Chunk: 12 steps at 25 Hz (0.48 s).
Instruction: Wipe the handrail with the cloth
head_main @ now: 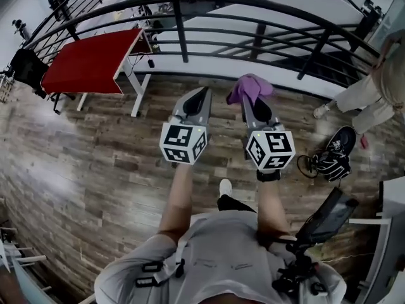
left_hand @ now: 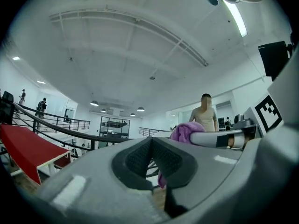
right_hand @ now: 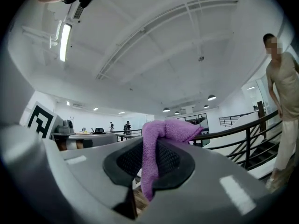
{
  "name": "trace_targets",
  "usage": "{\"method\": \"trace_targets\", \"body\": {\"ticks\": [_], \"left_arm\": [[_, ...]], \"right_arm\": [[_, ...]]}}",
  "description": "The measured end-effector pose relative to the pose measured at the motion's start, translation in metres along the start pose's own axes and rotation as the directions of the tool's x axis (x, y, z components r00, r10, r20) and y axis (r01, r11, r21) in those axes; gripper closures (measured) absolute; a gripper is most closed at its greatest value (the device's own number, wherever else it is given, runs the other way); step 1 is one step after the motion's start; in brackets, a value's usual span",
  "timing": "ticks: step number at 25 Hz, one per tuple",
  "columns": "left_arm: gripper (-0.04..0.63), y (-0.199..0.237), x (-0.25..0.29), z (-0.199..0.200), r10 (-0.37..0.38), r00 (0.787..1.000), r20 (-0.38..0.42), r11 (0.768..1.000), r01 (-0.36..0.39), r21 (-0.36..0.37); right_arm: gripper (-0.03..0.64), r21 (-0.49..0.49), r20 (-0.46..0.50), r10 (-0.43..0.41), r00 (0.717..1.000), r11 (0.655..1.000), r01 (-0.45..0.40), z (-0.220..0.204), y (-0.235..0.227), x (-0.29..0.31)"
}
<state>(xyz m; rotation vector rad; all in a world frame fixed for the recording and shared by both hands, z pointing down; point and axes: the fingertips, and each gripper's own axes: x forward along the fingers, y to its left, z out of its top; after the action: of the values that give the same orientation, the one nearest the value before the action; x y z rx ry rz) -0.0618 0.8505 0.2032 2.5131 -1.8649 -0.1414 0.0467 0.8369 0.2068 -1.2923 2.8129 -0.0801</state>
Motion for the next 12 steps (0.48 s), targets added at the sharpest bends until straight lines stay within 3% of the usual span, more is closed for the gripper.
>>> {"method": "trace_targets", "body": {"ticks": [3,7,12], "left_arm": [[0.598,0.009,0.037,0.013,0.012,1.000,0.012,1.000,-0.012,0.020],[0.597,0.020,0.081,0.020,0.021,1.000,0.015,1.000,-0.021,-0.008],[0.597,0.030,0.112,0.017,0.072,0.997,0.012,0.997,-0.072,0.008]], "right_arm": [[0.572,0.045,0.026,0.025,0.999,0.999,-0.026,0.012,-0.028,0.034],[0.572,0.089,0.060,0.063,0.996,0.994,-0.068,0.030,-0.060,0.067],[0.572,0.088,0.064,0.085,0.994,0.992,-0.091,0.028,-0.090,0.091]]}}
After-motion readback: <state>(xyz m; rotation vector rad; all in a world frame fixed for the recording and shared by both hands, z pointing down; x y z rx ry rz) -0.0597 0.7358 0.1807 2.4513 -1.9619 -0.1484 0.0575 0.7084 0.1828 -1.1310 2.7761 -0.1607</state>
